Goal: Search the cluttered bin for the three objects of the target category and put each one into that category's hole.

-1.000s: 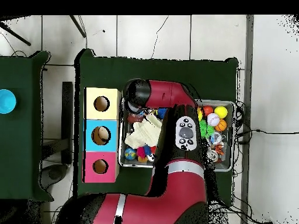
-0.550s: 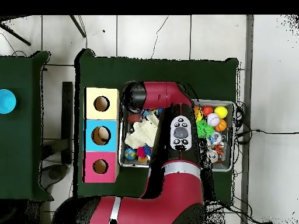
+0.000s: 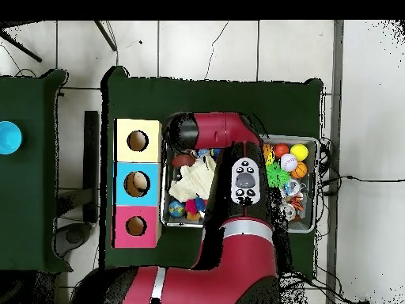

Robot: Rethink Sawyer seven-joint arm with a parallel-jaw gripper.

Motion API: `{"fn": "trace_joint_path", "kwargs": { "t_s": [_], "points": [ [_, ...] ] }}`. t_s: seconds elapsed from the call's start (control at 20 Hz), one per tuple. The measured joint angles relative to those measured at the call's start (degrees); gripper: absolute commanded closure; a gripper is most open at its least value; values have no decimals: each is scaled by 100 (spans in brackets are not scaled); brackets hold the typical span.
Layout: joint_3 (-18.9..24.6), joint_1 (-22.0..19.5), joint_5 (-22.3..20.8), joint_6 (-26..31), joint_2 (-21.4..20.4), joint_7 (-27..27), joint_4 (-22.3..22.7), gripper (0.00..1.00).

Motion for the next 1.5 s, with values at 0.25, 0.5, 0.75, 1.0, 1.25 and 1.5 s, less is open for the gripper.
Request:
{"fn": "trace_joint_path", "kwargs": {
  "t_s": [0.25,0.5,0.75,1.0,1.25,1.5],
  "points": [
    [103,-92,0,2,-4,0,22,0],
    [186,-165,18,33,-14,1,65,100],
    [232,-205,21,145,-44,1,92,100],
    [241,-211,21,146,-44,1,92,100],
    [243,-212,20,145,-45,1,92,100],
    [264,-228,20,181,-58,0,100,100]
  ]
}}
